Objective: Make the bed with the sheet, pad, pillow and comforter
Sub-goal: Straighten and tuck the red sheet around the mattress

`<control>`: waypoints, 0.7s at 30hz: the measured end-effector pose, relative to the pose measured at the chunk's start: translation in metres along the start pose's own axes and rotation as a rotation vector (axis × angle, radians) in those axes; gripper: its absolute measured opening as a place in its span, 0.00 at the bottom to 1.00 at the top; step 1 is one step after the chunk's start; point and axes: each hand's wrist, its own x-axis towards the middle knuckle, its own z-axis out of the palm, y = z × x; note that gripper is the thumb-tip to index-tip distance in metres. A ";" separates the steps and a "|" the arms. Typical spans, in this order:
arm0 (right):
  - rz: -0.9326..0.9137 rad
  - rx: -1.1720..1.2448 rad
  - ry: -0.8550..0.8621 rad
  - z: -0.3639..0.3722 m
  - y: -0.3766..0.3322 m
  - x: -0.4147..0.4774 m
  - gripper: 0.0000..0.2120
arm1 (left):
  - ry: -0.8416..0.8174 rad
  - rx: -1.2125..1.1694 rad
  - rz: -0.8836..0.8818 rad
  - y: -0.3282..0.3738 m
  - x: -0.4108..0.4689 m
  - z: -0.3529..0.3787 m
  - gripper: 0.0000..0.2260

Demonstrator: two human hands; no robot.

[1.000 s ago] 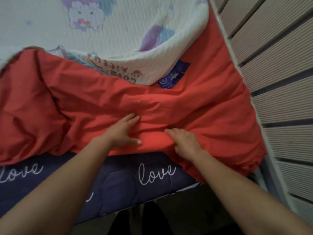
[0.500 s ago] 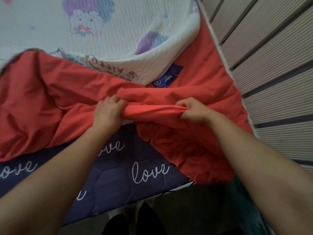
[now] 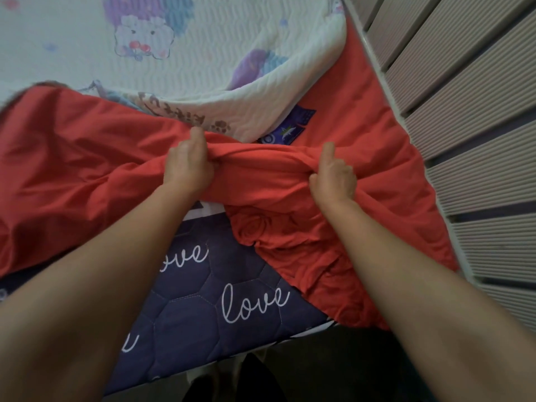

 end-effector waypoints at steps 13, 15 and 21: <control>-0.095 -0.089 -0.169 0.092 -0.041 -0.042 0.76 | -0.197 0.462 0.335 -0.057 -0.024 0.035 0.60; -0.086 -0.114 -0.151 0.096 -0.042 -0.040 0.76 | -0.147 0.482 0.353 -0.058 -0.019 0.041 0.57; -0.079 -0.140 -0.127 0.104 -0.048 -0.040 0.75 | -0.071 0.445 0.388 -0.054 -0.003 0.048 0.30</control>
